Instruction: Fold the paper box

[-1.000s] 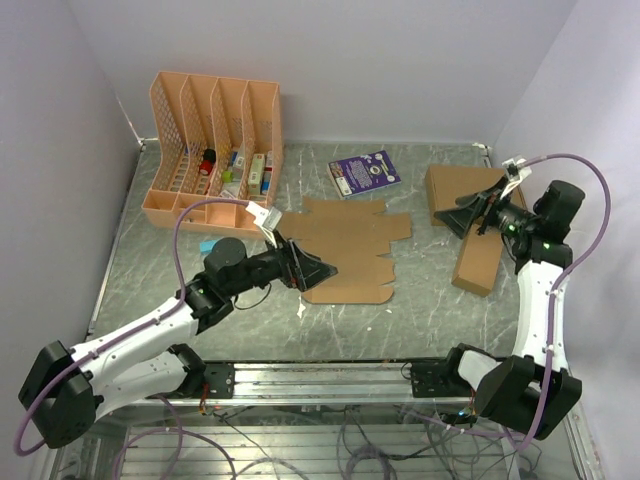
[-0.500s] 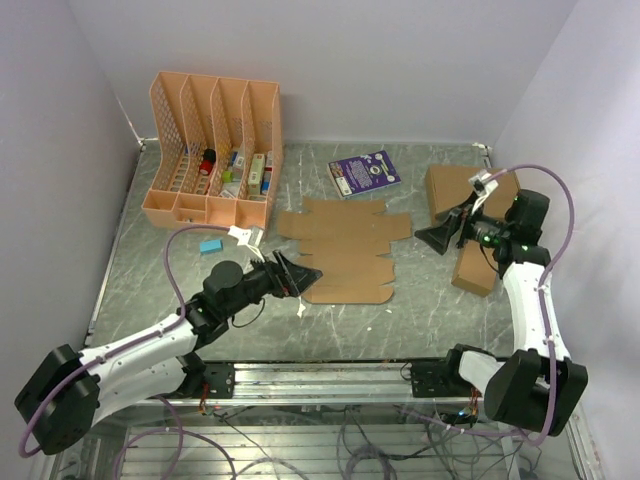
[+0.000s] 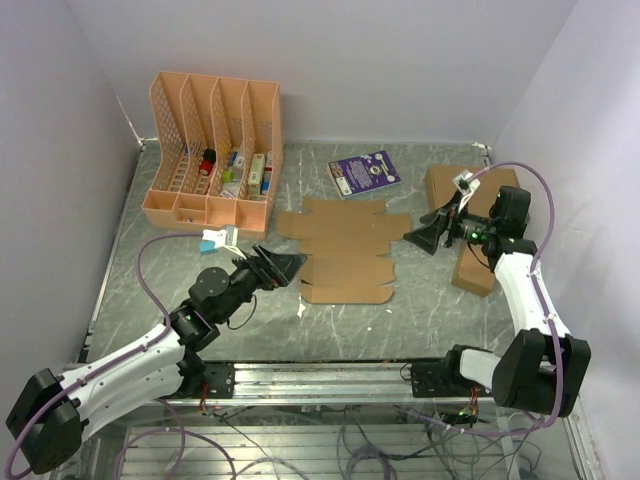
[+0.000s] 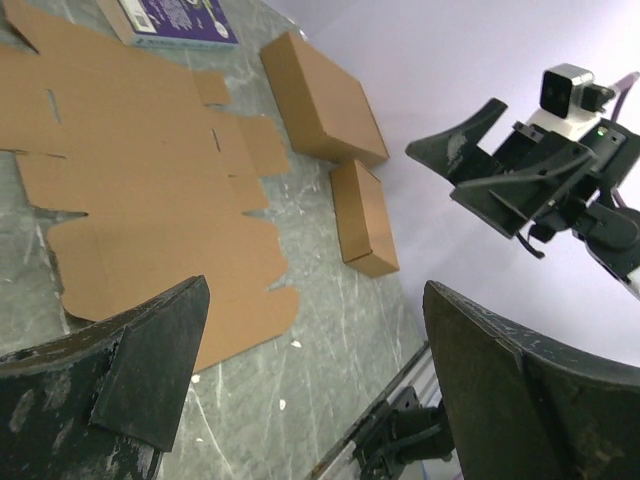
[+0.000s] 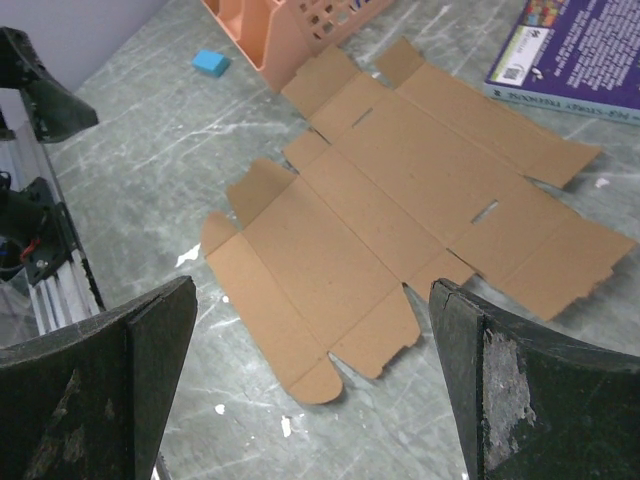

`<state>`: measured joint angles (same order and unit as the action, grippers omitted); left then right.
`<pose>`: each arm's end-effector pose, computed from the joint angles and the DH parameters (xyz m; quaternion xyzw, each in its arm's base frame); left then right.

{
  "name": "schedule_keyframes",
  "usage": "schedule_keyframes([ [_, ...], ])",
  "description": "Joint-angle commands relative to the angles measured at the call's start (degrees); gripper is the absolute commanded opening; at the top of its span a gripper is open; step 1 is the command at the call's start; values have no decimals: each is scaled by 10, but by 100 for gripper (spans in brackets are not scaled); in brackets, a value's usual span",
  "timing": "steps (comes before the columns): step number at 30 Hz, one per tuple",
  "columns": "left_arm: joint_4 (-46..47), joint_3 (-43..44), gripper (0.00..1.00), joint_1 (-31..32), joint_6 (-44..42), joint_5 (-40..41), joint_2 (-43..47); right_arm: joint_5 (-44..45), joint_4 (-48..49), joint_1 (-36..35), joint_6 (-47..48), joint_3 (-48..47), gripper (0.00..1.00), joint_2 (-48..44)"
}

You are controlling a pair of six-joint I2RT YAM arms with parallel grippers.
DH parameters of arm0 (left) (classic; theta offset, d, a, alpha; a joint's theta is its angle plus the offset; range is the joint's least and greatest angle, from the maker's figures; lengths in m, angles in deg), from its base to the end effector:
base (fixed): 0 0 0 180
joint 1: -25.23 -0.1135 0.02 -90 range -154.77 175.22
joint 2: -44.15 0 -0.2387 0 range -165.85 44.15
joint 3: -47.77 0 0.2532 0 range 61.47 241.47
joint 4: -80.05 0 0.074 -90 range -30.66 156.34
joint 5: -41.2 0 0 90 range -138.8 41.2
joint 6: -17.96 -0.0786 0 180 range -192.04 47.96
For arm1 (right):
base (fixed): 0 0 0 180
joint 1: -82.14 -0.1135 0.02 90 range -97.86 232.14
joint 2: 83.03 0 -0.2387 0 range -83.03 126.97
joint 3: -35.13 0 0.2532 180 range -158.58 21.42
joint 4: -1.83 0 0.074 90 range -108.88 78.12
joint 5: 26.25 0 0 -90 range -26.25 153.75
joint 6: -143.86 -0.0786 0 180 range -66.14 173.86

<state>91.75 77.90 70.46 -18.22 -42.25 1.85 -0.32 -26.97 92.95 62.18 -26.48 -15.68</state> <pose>0.1775 -0.1662 0.2195 -0.0932 0.7038 -0.5085 0.4872 0.2778 0.0189 0.2470 -0.2305 0.7555 0.3974 0.4670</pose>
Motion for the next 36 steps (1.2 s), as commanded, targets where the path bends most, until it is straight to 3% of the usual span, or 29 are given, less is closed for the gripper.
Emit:
schedule_keyframes([
  [1,-6,22,99,3,-14,66,4,-26,25,-20,-20,-17,100,-8],
  [6,-14,88,99,4,-54,47,-50,38,-34,-62,46,-21,100,-21],
  [10,-5,129,99,3,-64,16,-116,31,-27,-80,44,-5,100,-39],
  [18,60,102,96,4,-19,-6,-179,34,43,-80,-21,27,100,-43],
  [25,-87,144,97,3,-74,18,-165,29,11,-82,-11,-7,100,46],
  [30,-197,179,97,-13,-114,46,-156,130,45,-81,-60,3,100,75],
  [36,-57,102,98,-104,-66,-51,-167,233,78,-82,-117,9,100,112],
])
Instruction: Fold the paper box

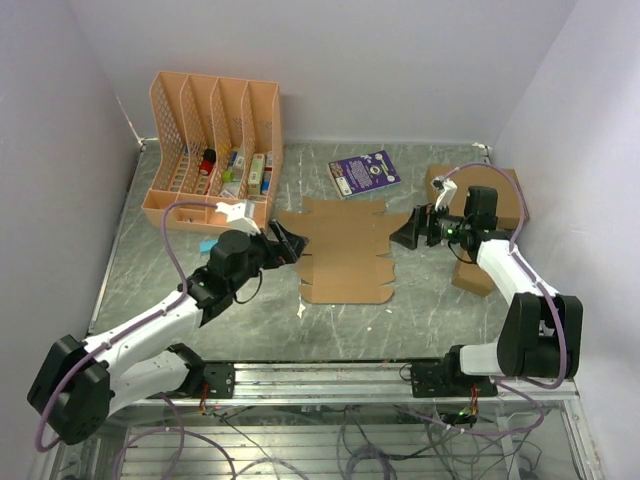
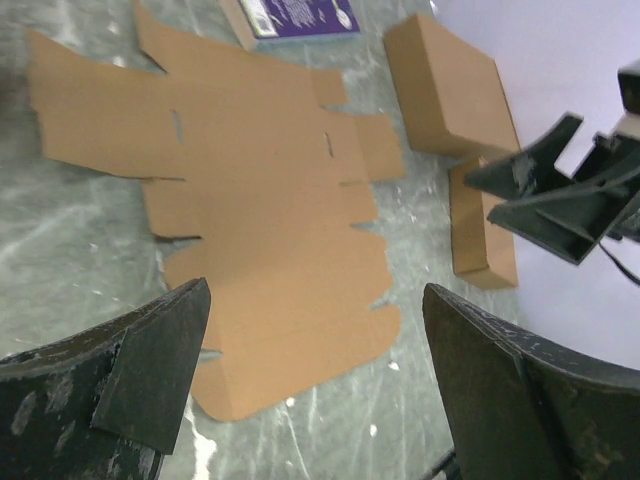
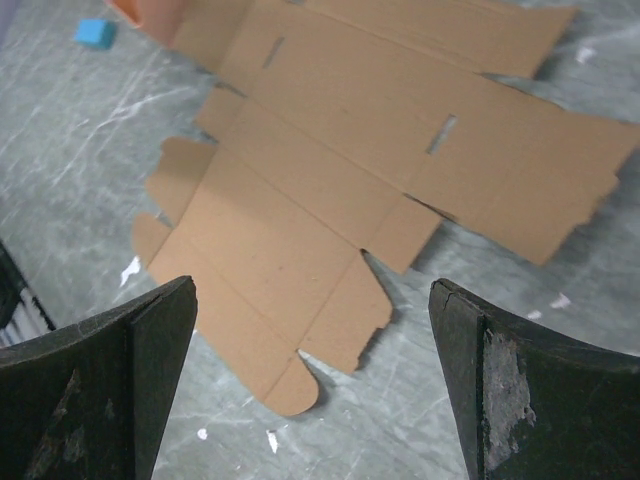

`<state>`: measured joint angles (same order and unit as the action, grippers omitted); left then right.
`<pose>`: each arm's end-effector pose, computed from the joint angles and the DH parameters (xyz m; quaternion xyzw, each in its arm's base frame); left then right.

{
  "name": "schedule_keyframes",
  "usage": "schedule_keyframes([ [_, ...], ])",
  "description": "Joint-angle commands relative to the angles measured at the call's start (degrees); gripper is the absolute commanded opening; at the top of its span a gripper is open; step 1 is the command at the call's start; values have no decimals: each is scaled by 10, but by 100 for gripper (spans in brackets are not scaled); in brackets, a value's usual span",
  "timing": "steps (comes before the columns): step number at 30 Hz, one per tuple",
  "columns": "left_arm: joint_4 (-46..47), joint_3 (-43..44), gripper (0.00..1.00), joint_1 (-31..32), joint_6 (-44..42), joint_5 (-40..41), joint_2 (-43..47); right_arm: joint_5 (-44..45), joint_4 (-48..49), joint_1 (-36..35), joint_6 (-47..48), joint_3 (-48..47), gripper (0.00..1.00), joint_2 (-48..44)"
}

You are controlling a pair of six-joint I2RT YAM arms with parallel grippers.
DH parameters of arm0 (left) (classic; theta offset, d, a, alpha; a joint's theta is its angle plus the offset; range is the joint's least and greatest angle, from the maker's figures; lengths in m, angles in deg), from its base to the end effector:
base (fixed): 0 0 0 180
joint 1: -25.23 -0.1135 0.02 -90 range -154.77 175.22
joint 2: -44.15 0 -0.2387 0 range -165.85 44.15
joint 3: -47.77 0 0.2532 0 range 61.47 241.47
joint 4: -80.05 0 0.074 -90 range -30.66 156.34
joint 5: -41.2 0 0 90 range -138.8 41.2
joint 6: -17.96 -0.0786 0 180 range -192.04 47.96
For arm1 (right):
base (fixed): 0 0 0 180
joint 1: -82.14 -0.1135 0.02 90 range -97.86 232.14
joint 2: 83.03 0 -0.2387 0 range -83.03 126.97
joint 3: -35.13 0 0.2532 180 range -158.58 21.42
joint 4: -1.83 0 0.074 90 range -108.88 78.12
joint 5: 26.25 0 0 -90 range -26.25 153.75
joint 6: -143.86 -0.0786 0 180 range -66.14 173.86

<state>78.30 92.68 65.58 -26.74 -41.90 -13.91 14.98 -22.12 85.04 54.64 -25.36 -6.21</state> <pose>0.2250 -0.1788 0.2194 -0.0708 0.7891 -0.3785 0.4786 0.3071 0.0436 0.1934 -0.1583 0.8295 0.3621 0.3947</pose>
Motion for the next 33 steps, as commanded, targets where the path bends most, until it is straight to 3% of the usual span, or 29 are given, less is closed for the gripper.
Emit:
schedule_keyframes([
  [1,109,-53,98,-75,31,-73,-19,86,36,-2,-49,2,100,16],
  [6,218,-77,95,-147,60,-166,-70,79,59,9,-60,20,100,2],
  [9,209,-71,95,-151,60,-173,-77,44,69,34,-56,28,99,9],
  [14,270,-95,94,-151,89,-163,-82,-35,77,72,-52,-31,88,75],
  [21,237,-113,94,-151,80,-126,-23,65,130,78,-122,-32,90,135],
  [28,278,-154,93,-147,90,-121,-4,148,178,46,-196,-5,86,160],
  [33,300,-160,94,-147,90,-125,-12,179,158,30,-210,-31,68,210],
])
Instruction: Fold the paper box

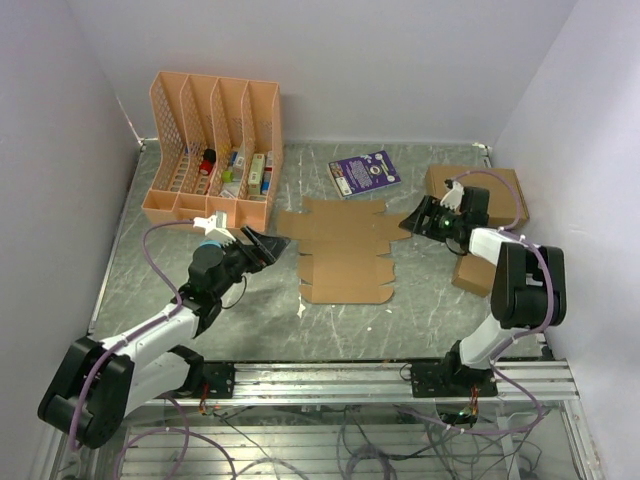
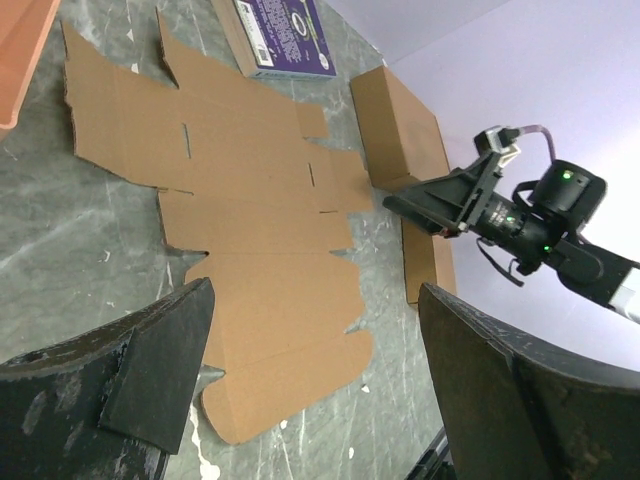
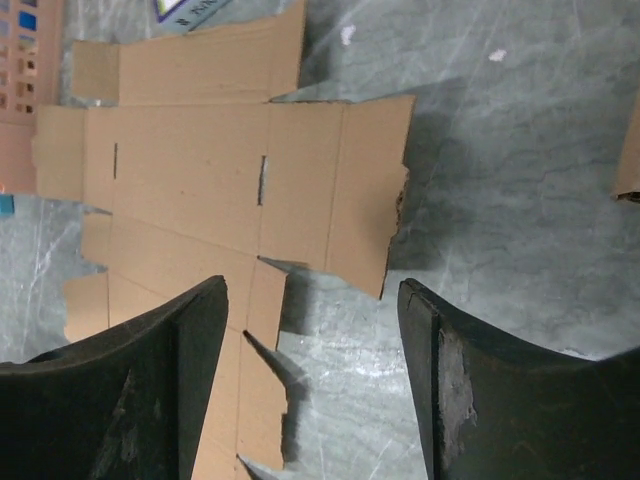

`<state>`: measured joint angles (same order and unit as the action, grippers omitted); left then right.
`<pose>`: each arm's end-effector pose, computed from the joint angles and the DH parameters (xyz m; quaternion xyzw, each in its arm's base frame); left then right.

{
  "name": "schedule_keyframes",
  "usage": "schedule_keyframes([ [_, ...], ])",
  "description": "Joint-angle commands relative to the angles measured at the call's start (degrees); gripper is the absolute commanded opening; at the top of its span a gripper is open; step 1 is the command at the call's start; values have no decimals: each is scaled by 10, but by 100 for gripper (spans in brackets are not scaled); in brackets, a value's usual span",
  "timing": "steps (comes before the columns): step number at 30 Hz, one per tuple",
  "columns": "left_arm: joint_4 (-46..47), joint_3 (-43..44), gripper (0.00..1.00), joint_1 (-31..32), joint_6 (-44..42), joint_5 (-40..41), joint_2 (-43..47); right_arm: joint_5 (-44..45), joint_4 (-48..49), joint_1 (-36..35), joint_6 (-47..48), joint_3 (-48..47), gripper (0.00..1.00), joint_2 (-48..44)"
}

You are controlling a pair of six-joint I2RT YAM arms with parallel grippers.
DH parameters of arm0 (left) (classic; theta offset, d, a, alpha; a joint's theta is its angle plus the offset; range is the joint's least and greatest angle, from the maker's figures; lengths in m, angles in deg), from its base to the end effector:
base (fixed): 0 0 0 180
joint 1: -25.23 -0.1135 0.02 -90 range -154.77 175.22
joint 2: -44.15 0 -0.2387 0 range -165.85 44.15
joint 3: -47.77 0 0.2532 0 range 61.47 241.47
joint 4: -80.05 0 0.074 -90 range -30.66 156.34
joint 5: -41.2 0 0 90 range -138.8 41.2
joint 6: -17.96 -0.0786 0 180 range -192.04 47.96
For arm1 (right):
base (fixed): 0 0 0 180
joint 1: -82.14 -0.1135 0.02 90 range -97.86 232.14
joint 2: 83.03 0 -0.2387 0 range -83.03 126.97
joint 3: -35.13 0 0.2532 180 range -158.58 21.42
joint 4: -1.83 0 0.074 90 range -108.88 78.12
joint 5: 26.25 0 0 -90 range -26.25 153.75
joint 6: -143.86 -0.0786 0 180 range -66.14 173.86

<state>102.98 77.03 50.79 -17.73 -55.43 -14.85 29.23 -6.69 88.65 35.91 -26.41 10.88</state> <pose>0.2378 -0.1238 0.1745 -0.1482 0.7328 -0.4586 0.4804 0.3578 0.0040 0.1253 0.0635 0.8750 0.3081 0.3680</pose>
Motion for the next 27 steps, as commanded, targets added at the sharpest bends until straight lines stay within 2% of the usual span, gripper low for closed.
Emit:
schedule_keyframes([
  [1,57,-3,94,1,1,7,-5,37,-4,-7,-23,-26,67,49],
  [3,66,-4,93,1,3,3,-10,50,2,-10,-27,-28,67,57],
  [6,75,-4,93,1,5,0,-15,61,3,-12,-33,-41,52,82],
  [11,83,-8,93,2,8,-3,-16,21,29,-19,-52,-49,43,106],
  [14,84,-8,93,3,9,-6,-15,10,35,-24,-60,-55,34,118],
  [16,83,-9,93,3,9,-7,-12,15,36,-23,-60,-57,27,126],
  [20,73,-4,93,3,4,-13,-4,6,28,-22,-37,-65,1,117],
  [23,22,15,94,4,-21,-16,2,-21,29,-22,-13,-67,0,62],
  [25,-48,43,97,-3,-53,-20,1,-41,26,-20,7,-66,0,17],
  [27,-113,82,99,-25,-96,-63,-13,-53,16,-20,32,-65,0,-24],
])
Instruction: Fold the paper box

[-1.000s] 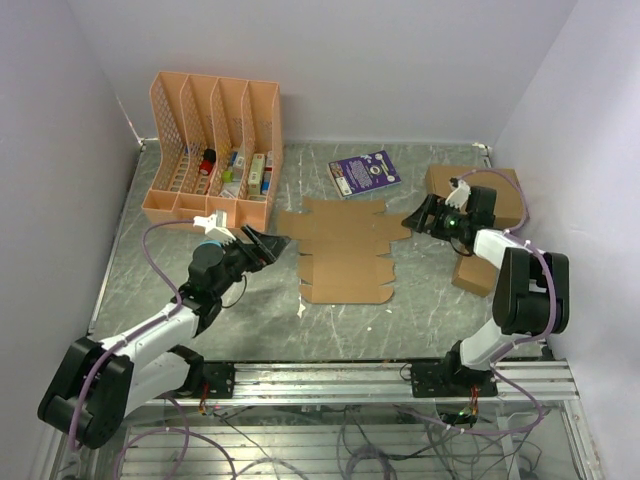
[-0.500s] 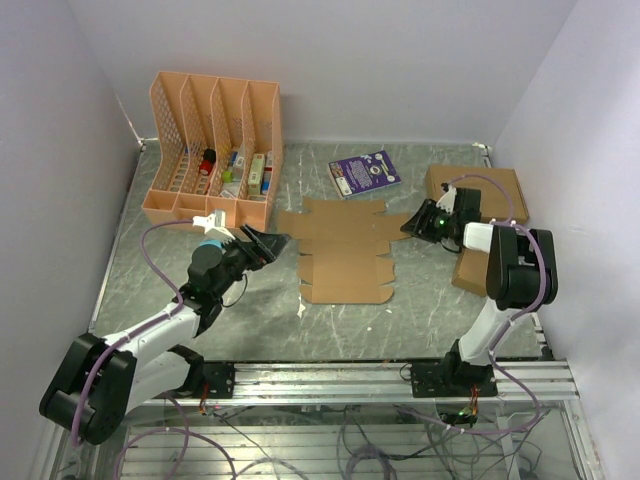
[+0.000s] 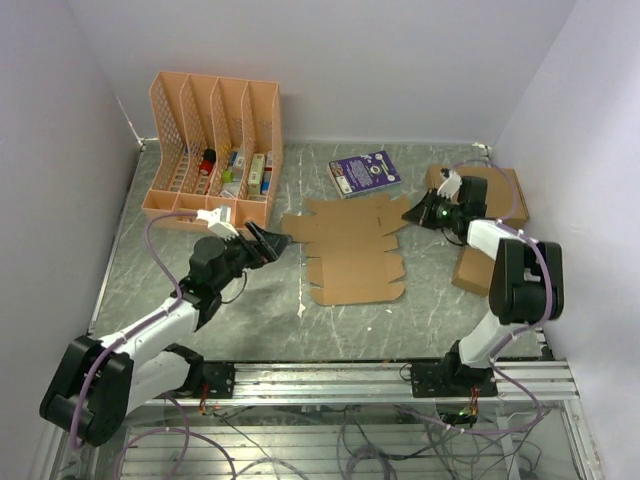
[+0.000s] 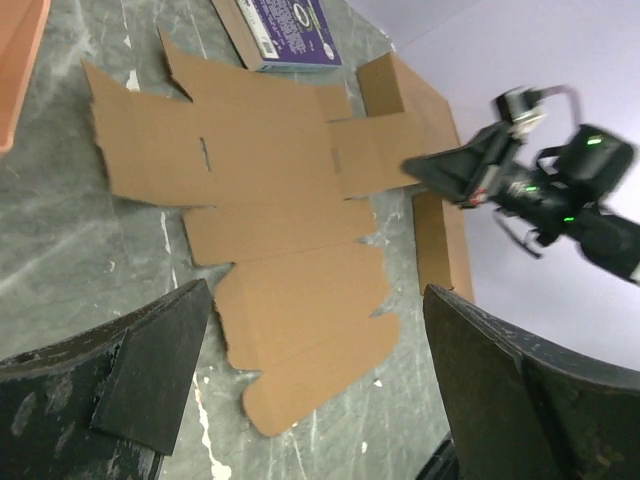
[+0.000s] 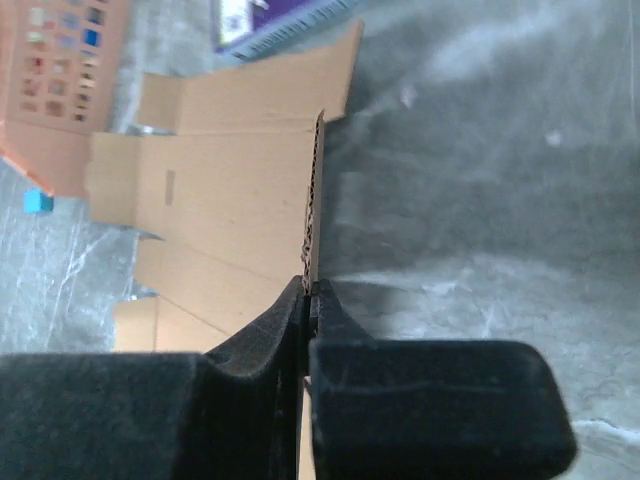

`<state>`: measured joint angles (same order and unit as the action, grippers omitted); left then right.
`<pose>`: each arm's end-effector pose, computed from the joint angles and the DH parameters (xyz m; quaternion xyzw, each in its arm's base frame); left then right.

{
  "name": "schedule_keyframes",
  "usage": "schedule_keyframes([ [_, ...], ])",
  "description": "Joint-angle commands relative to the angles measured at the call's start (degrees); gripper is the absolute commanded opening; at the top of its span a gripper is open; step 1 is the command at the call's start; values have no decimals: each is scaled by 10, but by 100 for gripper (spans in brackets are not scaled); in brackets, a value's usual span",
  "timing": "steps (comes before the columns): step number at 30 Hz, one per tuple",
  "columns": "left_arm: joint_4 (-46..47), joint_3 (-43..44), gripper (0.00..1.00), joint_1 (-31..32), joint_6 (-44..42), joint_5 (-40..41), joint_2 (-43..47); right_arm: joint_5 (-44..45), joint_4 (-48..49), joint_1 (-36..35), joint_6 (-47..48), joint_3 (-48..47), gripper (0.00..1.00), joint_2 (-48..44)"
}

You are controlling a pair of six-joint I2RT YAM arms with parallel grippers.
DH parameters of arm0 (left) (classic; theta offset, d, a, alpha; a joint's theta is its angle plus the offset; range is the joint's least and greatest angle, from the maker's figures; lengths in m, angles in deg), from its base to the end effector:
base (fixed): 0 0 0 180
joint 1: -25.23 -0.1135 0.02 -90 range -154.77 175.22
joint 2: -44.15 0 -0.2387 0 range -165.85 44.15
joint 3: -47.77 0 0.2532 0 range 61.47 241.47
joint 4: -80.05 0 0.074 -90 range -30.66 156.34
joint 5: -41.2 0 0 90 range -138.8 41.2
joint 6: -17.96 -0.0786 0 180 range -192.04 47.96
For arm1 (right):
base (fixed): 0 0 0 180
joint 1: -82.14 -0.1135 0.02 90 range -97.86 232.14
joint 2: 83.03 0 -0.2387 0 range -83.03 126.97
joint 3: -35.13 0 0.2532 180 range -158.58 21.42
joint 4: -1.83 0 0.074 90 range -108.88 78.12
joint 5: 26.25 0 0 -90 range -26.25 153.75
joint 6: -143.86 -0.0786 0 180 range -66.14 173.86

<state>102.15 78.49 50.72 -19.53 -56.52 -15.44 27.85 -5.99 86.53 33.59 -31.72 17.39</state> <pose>0.2407 -0.1265 0.1792 -0.1308 0.7357 -0.4561 0.4833 0.3798 0.0171 0.1172 0.0612 0.8741 0.3323 0.3490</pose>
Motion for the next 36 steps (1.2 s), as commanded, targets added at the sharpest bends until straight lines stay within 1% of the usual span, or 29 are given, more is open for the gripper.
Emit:
schedule_keyframes([
  [1,-124,85,99,-41,-95,-81,-19,-45,-1,2,71,-12,0,-105],
  [3,-155,120,97,-75,-121,-122,-41,-59,-23,6,106,-16,0,-133],
  [4,-175,141,97,-82,-136,-132,-49,-70,-32,10,121,-19,0,-143],
  [6,-212,184,96,-85,-182,-133,-55,-89,-54,15,155,-31,0,-157],
  [8,-222,226,96,-85,-236,-144,-54,-114,-84,18,194,-47,0,-169],
  [9,-210,243,96,-85,-251,-154,-56,-125,-93,19,209,-59,0,-177],
  [12,-120,283,95,-85,-304,-219,-70,-150,-130,19,270,-86,0,-199],
  [15,-106,351,96,-85,-354,-288,-112,-175,-183,19,343,-138,0,-216],
  [18,-182,451,96,-85,-408,-351,-168,-190,-253,19,402,-211,0,-221],
  [19,-209,480,96,-85,-428,-367,-185,-203,-287,19,424,-252,0,-216],
  [20,-236,508,95,-85,-451,-382,-200,-214,-329,17,441,-281,0,-211],
  [22,-264,545,94,-84,-486,-420,-223,-236,-366,13,457,-316,0,-208],
  [24,-249,554,94,-81,-496,-431,-228,-240,-387,3,468,-335,0,-216],
  [25,-225,552,94,-77,-504,-436,-225,-239,-393,-4,472,-340,0,-222],
  [27,-190,536,97,-62,-524,-418,-213,-238,-401,-18,474,-349,0,-232],
  [31,-215,533,100,-24,-641,-384,-199,-243,-418,-38,477,-370,0,-237],
  [33,-215,530,100,-20,-669,-363,-202,-243,-432,-45,484,-379,0,-236],
  [36,-236,531,99,-20,-727,-368,-210,-244,-447,-53,494,-387,0,-237],
])
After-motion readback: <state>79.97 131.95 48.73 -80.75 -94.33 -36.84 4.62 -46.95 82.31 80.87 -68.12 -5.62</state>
